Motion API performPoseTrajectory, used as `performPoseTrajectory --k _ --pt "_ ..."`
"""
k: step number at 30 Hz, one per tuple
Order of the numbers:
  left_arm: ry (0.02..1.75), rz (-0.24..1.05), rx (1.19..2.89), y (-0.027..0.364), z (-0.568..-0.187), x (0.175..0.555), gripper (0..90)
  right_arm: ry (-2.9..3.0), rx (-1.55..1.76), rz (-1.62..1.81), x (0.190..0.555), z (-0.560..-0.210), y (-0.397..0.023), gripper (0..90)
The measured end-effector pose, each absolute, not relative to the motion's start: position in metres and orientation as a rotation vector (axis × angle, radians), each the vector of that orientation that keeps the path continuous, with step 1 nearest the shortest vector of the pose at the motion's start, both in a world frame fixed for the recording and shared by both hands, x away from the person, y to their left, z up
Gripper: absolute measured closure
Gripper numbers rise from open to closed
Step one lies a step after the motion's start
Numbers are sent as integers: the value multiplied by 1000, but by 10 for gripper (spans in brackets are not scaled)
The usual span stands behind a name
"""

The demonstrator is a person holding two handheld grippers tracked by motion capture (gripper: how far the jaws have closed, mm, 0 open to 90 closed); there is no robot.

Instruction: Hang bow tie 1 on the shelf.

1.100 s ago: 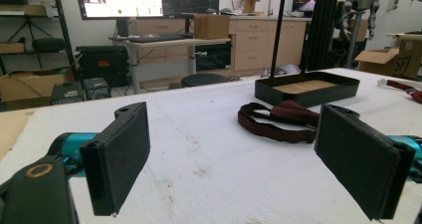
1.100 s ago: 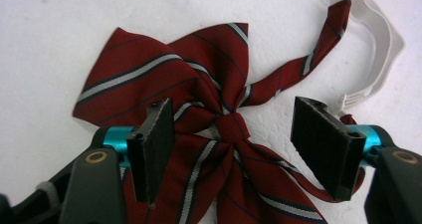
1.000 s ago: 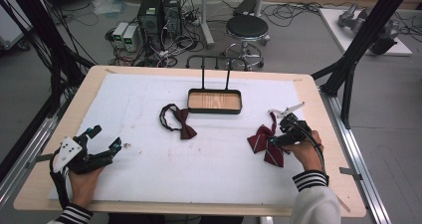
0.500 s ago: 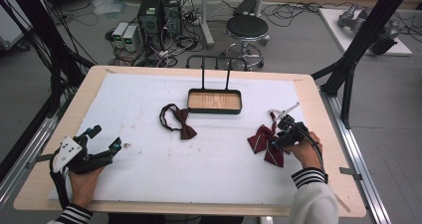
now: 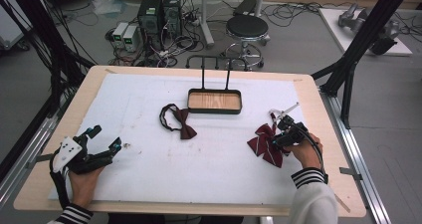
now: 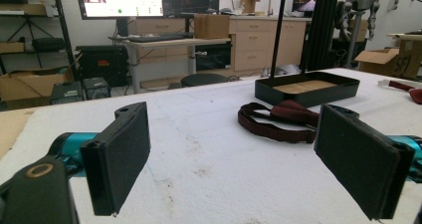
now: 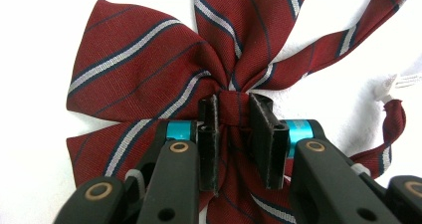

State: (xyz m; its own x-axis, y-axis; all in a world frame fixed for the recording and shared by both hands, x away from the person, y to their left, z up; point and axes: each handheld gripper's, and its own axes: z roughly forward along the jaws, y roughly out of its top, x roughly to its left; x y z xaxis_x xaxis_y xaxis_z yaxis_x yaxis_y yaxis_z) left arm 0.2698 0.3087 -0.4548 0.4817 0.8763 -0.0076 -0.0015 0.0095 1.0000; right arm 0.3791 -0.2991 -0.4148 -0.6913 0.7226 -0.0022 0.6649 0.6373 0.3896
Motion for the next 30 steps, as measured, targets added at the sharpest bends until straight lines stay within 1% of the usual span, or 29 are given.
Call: performPoseTrajectory --k 10,30 --pt "834 828 1397 309 -455 270 149 2681 1128 587 378 -411 -300 752" --pt "836 829 1404 309 -455 270 149 2311 1100 1033 366 -375 -305 753"
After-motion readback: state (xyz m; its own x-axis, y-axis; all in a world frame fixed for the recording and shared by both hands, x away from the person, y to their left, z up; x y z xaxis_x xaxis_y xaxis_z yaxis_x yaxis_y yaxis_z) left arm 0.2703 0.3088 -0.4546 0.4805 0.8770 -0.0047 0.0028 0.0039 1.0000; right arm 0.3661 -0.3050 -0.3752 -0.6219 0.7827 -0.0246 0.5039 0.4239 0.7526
